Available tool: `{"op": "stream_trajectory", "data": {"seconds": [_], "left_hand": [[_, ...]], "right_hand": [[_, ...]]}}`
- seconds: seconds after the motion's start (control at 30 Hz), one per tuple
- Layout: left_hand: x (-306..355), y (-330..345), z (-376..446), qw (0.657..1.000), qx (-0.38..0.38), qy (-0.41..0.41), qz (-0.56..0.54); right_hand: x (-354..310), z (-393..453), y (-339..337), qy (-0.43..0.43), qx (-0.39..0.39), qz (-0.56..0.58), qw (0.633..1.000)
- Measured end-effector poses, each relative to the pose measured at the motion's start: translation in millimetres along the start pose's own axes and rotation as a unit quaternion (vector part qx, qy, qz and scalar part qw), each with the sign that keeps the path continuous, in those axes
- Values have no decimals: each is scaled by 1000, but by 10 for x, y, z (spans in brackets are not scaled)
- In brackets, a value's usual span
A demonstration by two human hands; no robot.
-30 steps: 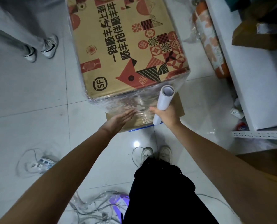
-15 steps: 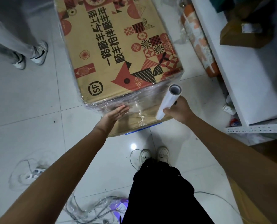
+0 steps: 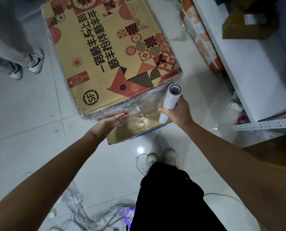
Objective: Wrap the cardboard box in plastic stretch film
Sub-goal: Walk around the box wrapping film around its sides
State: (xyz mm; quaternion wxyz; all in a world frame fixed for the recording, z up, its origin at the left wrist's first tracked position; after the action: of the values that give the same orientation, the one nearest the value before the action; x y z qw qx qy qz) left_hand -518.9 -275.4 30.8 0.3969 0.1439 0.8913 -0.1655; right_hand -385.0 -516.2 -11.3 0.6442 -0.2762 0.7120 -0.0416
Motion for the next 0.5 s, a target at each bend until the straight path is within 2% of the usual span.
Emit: {"op": "stream_trajectory", "data": {"seconds": [0.33,0.5], "left_hand": [[18,44,-31,1000,0,5,-20],[53,6,20,997,-45,-23,-64]], "right_hand": [[75,119,-347,-25,-149,-85,985],[111,161,-455,-21,-140,-76,987]]}}
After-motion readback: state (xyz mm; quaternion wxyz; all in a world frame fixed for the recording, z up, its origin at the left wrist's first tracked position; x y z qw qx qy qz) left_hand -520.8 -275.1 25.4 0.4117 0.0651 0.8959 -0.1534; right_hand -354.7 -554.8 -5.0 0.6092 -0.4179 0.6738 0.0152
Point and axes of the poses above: each hand's wrist, its own z-axis towards the middle knuckle, its own y-axis out of the palm, x = y × z, the point moved 1 cm from there along z, towards the middle knuckle, and after that the axes turned 2 degrees about -y, right-handed, at the moved point
